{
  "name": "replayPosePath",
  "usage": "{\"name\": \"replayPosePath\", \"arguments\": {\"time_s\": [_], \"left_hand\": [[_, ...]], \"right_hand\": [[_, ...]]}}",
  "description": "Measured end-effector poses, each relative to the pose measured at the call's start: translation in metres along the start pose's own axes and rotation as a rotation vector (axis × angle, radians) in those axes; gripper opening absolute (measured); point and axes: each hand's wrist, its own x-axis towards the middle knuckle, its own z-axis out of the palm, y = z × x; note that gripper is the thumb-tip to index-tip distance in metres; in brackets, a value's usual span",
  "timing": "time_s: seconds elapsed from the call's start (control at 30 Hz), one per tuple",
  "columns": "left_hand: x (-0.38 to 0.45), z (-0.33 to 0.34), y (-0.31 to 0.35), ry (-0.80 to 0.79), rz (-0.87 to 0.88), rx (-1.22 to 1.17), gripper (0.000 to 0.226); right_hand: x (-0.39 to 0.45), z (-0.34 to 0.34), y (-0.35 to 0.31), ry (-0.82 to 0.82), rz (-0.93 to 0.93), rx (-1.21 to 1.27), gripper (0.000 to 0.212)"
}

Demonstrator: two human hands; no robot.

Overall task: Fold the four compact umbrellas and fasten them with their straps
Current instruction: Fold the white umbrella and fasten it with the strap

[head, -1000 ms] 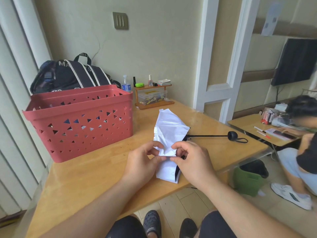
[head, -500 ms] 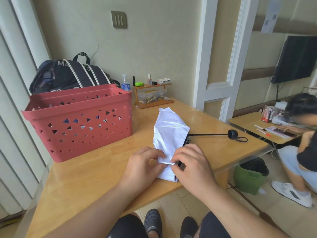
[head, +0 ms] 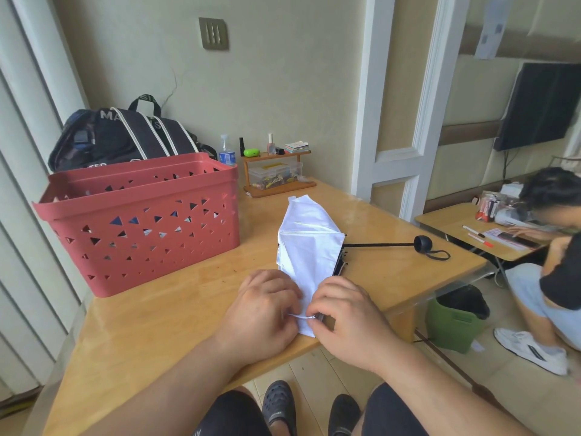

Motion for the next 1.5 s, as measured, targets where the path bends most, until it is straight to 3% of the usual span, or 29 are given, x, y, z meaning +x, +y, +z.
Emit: {"name": "replayPosePath", "arguments": {"time_s": [0.3, 0.43, 0.57, 0.63, 0.8, 0.97, 1.1, 1.2, 1.4, 1.5], "left_hand": [[0.074, 0.005, -0.003, -0.129, -0.171, 0.095, 0.049], [0.098, 0.023, -0.015, -0.401, -0.138, 0.314, 0.054], [0.084, 0.042, -0.015, -0.728, -0.218, 0.293, 0.066], [0.080, 0.045, -0.017, -0.739, -0.222, 0.265, 0.064], [0.083, 0.045, -0.019, -0.746, -0.220, 0.274, 0.064], [0.083, 0.044, -0.017, -0.755, -0.221, 0.275, 0.066], [0.078, 0.041, -0.014, -0.763, -0.214, 0.262, 0.073], [0.065, 0.029, -0.007, -0.815, -0.186, 0.244, 0.079], [0.037, -0.013, 0.004, -0.924, -0.159, 0.122, 0.079], [0.045, -0.034, -0.009, -0.760, -0.306, -0.035, 0.050]], "right_hand": [[-0.004, 0.000, -0.002, -0.140, 0.039, -0.027, 0.024], [-0.006, -0.005, -0.004, -0.207, 0.079, -0.014, 0.032], [-0.012, -0.011, -0.003, -0.235, 0.087, 0.067, 0.033], [-0.006, -0.017, 0.002, -0.212, 0.144, 0.159, 0.027], [0.042, -0.028, 0.045, 0.052, 0.300, 0.101, 0.017], [0.074, -0.020, 0.088, -0.232, 0.454, 0.089, 0.028], [0.070, -0.012, 0.100, -0.192, 0.517, 0.178, 0.028], [0.069, -0.007, 0.101, -0.200, 0.442, 0.123, 0.028], [0.062, -0.004, 0.092, -0.388, 0.376, -0.104, 0.078], [0.064, -0.005, 0.089, -0.437, 0.347, -0.163, 0.087]]}}
